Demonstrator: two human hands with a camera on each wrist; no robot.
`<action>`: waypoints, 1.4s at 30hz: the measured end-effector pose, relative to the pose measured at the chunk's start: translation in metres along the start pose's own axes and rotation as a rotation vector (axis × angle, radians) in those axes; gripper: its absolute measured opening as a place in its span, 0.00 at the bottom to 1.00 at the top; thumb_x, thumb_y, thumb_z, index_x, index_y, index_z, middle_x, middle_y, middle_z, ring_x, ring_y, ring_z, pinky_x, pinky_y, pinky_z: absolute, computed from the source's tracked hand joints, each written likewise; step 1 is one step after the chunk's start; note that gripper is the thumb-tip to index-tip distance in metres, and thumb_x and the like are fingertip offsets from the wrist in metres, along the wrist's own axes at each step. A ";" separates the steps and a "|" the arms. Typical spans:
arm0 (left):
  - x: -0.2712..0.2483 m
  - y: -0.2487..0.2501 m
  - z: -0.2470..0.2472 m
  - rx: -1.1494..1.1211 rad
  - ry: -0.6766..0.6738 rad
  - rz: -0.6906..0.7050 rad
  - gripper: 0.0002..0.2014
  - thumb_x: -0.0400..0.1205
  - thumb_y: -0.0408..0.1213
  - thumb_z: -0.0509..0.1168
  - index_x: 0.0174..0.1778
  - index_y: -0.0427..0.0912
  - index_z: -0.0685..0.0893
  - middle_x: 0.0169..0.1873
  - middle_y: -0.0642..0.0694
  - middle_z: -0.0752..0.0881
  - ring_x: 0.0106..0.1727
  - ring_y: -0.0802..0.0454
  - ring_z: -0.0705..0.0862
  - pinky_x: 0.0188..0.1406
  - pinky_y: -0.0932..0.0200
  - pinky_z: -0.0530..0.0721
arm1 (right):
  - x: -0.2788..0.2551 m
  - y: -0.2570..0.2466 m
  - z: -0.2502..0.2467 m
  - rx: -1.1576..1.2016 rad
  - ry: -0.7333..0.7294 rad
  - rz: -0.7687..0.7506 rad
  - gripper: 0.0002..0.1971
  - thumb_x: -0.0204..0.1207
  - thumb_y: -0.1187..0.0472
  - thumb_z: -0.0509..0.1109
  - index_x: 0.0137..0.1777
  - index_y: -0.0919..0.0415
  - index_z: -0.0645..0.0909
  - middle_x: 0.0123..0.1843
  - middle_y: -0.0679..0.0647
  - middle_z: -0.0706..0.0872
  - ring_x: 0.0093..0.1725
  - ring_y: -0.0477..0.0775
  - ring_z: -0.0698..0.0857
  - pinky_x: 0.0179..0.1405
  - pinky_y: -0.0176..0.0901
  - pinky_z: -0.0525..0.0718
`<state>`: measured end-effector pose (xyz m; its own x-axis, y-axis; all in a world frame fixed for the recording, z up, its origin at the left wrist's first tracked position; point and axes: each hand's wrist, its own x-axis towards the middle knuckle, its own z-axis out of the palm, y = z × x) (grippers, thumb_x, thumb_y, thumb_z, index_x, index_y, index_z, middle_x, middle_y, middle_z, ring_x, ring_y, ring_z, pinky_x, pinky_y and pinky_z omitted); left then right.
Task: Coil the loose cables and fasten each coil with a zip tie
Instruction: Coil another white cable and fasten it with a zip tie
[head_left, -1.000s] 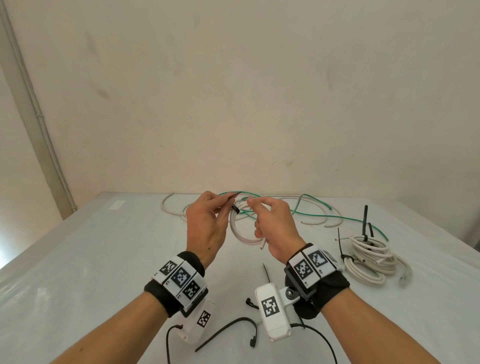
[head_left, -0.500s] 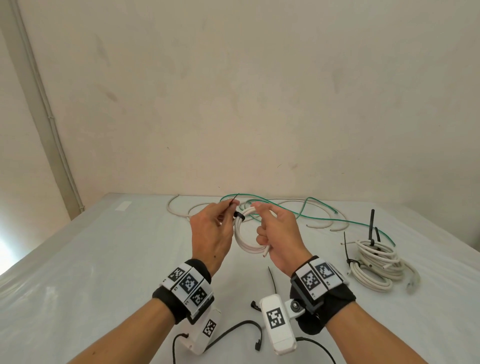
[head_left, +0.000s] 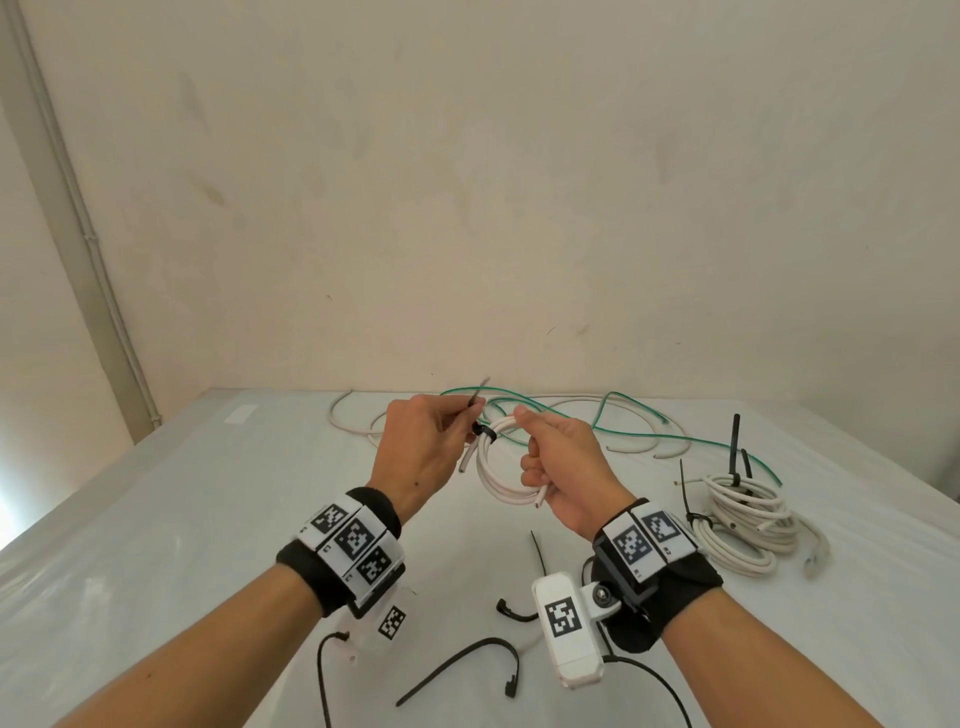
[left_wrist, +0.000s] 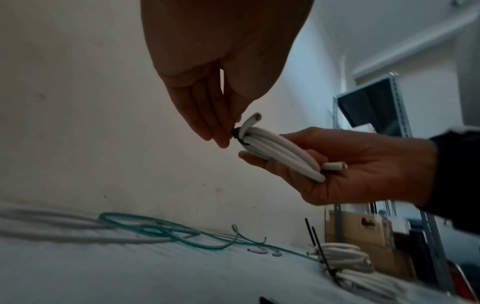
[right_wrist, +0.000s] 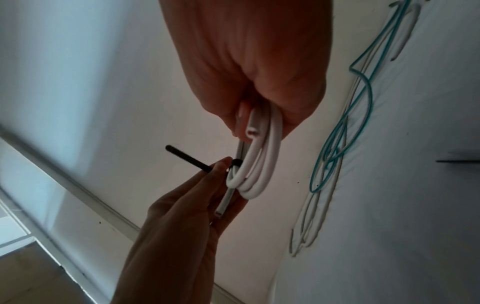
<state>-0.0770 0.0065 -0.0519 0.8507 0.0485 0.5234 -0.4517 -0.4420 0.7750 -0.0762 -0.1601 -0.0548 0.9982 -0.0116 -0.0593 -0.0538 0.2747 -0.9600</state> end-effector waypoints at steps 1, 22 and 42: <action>0.002 -0.001 0.000 0.058 -0.014 0.066 0.10 0.88 0.40 0.69 0.45 0.43 0.95 0.30 0.46 0.92 0.35 0.44 0.91 0.46 0.44 0.89 | -0.001 0.000 0.001 -0.003 0.001 0.008 0.10 0.88 0.60 0.70 0.57 0.69 0.85 0.29 0.50 0.59 0.23 0.46 0.59 0.18 0.36 0.62; 0.016 0.011 0.016 -0.128 -0.288 -0.315 0.06 0.88 0.27 0.62 0.53 0.38 0.84 0.41 0.38 0.91 0.41 0.44 0.95 0.47 0.43 0.93 | -0.002 -0.010 -0.034 -0.305 -0.107 0.074 0.10 0.89 0.58 0.67 0.61 0.64 0.85 0.47 0.57 0.87 0.46 0.55 0.90 0.52 0.54 0.93; 0.015 0.042 0.055 -0.230 -0.662 -0.462 0.15 0.91 0.41 0.65 0.65 0.32 0.82 0.55 0.32 0.92 0.54 0.39 0.94 0.62 0.41 0.91 | 0.013 -0.053 -0.154 -0.455 0.429 -0.064 0.03 0.83 0.69 0.70 0.51 0.69 0.84 0.48 0.69 0.93 0.41 0.59 0.91 0.36 0.47 0.87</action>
<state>-0.0684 -0.0604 -0.0304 0.9131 -0.3882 -0.1246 -0.0018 -0.3096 0.9509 -0.0643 -0.3224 -0.0470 0.9049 -0.4256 -0.0116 -0.0948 -0.1749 -0.9800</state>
